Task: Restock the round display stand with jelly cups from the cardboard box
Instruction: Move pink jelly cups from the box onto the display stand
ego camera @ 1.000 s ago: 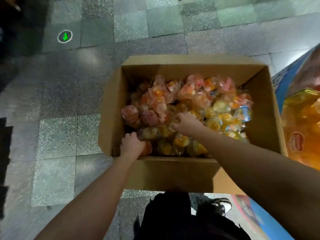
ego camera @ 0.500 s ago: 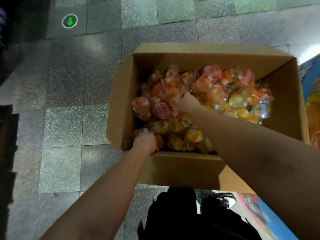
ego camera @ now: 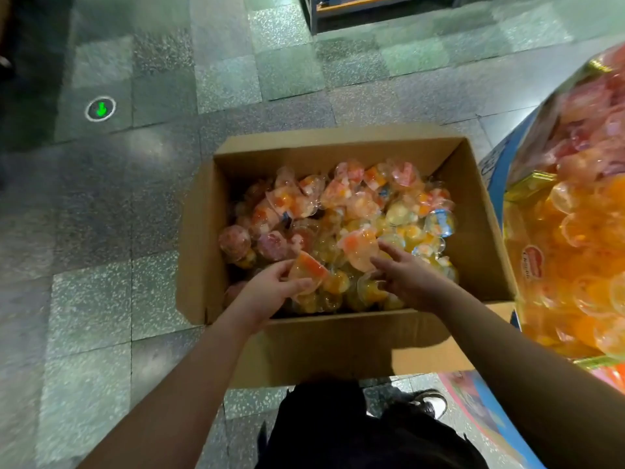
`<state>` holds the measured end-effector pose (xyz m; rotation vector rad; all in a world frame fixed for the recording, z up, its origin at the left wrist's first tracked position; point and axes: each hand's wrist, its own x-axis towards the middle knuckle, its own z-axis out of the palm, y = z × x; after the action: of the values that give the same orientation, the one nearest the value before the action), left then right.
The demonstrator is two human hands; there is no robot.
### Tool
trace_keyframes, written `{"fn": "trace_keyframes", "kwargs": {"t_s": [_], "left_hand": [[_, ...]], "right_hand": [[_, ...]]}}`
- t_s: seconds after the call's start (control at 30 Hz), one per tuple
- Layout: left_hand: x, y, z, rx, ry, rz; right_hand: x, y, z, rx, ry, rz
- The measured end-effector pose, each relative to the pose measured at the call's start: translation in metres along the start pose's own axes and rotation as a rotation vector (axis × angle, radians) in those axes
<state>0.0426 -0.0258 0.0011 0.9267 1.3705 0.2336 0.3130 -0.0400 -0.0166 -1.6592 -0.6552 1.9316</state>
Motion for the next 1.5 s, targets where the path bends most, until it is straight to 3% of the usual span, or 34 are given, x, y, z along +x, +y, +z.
{"fn": "trace_keyframes", "kwargs": {"t_s": [0.07,0.2,0.47,0.6,0.73,0.83,0.93,1.1,1.27,1.5], "left_hand": [[-0.003,0.016,0.029,-0.019,-0.081,0.062],[0.007,0.043,0.093,0.047,-0.249,0.137],[0.006,0.082,0.243,0.251,-0.484,0.274],[-0.002,0.091,0.316,0.350,-0.627,0.314],[-0.015,0.088,0.381,0.434,-0.769,0.303],[-0.021,0.080,0.422,0.441,-0.837,0.249],[-0.026,0.069,0.461,0.375,-0.923,0.106],[-0.024,0.039,0.517,0.392,-0.921,0.056],[-0.029,0.006,0.569,0.431,-0.903,-0.011],[-0.021,-0.032,0.617,0.397,-0.771,-0.102]], "right_hand": [[-0.032,0.016,-0.025,0.039,0.023,-0.056],[-0.095,0.042,-0.073,-0.214,0.155,-0.175],[-0.193,0.101,-0.150,-0.157,0.512,-0.277],[-0.240,0.135,-0.181,-0.084,0.568,-0.240],[-0.279,0.173,-0.201,0.133,0.603,-0.234],[-0.292,0.205,-0.213,0.307,0.723,-0.178],[-0.306,0.232,-0.224,0.365,0.779,-0.133],[-0.325,0.272,-0.234,0.512,0.941,-0.112],[-0.316,0.320,-0.246,1.223,0.920,-0.250],[-0.297,0.341,-0.265,1.599,0.960,-0.269]]}}
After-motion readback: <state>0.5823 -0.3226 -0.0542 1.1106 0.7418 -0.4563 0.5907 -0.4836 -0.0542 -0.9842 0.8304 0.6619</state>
